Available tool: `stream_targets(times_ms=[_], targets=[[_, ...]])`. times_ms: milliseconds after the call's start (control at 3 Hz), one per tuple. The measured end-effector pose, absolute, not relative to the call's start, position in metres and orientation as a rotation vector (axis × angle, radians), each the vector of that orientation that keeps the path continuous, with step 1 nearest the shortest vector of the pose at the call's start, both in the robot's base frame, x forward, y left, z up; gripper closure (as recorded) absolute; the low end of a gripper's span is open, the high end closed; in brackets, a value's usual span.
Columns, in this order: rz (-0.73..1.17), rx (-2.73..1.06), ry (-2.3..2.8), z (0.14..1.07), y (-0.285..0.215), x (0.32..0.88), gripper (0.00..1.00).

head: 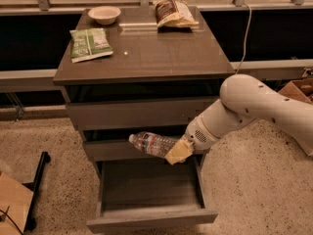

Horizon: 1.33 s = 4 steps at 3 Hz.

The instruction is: Place water bottle into bottom drawer

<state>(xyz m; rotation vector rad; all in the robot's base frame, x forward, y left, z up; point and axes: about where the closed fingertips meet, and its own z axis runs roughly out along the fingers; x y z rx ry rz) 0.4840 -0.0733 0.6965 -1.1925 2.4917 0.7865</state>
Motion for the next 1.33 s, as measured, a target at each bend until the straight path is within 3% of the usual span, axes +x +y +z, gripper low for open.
stream_targets(times_ms=[1000,1333], targets=[[0.873,-1.167,2.595,0.550,-0.062,0.507,1.00],[0.873,-1.168,2.593,0.550,-0.062,0.506,1.00]])
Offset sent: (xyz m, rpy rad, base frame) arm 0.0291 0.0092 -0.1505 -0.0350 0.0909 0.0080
